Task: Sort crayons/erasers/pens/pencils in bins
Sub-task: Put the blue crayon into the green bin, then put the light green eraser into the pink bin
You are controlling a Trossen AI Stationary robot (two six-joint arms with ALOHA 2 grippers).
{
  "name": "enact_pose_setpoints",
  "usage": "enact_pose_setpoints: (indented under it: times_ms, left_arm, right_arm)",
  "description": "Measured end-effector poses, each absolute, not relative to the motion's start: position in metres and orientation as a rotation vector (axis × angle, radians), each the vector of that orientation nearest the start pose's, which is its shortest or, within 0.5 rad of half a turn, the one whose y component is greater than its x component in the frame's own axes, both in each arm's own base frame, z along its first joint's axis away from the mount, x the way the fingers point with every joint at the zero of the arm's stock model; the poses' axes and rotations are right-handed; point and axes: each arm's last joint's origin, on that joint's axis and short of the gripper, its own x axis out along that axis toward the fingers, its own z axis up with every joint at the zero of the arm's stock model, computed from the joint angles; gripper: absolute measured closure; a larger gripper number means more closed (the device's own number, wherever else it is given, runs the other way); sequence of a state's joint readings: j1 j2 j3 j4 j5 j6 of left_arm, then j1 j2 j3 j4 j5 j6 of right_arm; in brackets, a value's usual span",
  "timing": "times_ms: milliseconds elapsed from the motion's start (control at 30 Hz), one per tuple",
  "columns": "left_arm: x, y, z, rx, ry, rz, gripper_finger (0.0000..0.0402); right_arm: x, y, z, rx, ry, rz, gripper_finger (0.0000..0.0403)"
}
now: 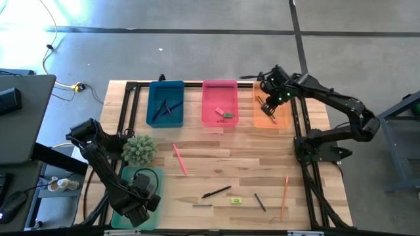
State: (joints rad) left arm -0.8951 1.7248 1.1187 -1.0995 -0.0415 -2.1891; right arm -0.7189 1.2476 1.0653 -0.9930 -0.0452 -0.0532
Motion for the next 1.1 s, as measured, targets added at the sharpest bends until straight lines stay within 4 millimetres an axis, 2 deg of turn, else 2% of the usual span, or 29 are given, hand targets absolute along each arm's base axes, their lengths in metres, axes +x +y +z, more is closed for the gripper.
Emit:
enact_pose_setpoints:
  times_ms: [300, 433, 667, 833, 1100]
  left_arm:
    - [0.177, -0.220, 0.181, -0.920, 1.299, 1.130, 0.0261]
    - [0.176, -0.217, 0.189, -0.952, 1.320, 1.115, 0.0242]
    - [0.173, -0.201, 0.215, -1.009, 1.252, 1.078, 0.0248]
    - [0.174, -0.177, 0.238, -1.034, 1.085, 1.054, 0.0257]
    - [0.185, -0.133, 0.268, -0.904, 0.820, 0.937, 0.0268]
  right_arm:
    - [0.179, -0.139, 0.280, 0.345, 1.116, -0.507, 0.0366]
    - [0.184, -0.133, 0.280, 0.310, 1.122, -0.470, 0.0366]
    - [0.195, -0.123, 0.282, 0.259, 1.089, -0.418, 0.0366]
    - [0.201, -0.110, 0.281, 0.232, 1.111, -0.360, 0.0366]
    - [0.213, -0.079, 0.280, 0.307, 1.120, -0.327, 0.0366]
